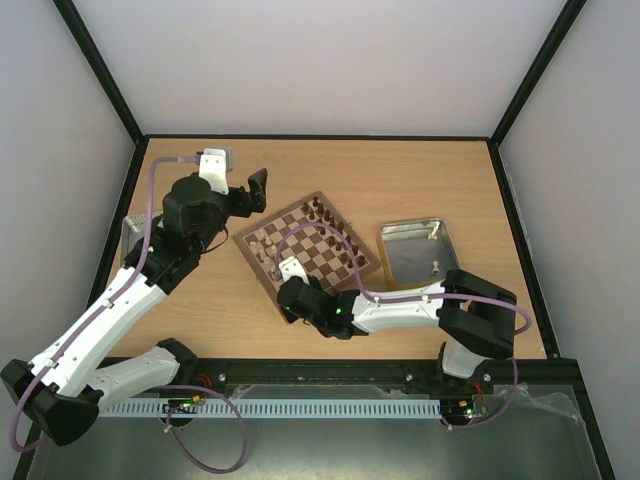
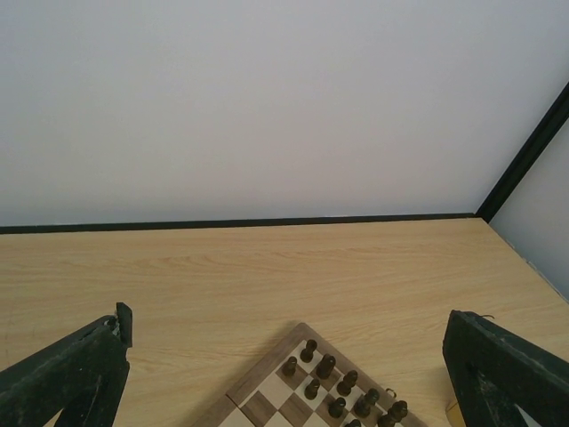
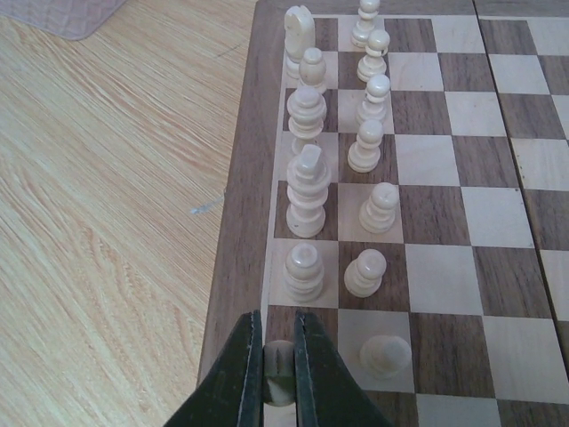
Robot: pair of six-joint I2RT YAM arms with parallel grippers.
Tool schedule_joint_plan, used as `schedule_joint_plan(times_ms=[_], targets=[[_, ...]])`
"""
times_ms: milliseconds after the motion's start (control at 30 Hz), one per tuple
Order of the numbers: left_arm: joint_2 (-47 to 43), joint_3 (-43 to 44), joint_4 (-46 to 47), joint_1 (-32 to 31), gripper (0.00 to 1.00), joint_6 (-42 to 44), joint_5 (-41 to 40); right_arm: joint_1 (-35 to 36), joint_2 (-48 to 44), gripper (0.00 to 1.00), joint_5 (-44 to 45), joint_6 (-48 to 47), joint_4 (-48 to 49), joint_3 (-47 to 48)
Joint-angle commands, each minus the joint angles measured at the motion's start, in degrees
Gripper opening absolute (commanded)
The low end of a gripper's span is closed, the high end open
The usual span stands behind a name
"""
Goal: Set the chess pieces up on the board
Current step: Place the chess piece on the chessboard.
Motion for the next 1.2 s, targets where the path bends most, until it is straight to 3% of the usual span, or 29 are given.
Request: schedule_joint_plan(times_ms=[0, 900, 1167], targets=[[-0.41, 0.4, 0.27, 0.53, 0.98, -0.37, -0.7, 0.51, 1.13, 0.02, 2.92, -0.3, 2.49, -1.0], [0.39, -0.04, 0.19, 1.81, 0.98, -0.99, 0.26, 0.69, 4.35, 0.06, 4.52, -0.67, 7.55, -2.85], [0.59, -0.18, 0.18, 2.17, 0.98, -1.16, 0.85, 0.69, 3.82, 0.17, 4.25, -0.22, 7.5, -2.89]])
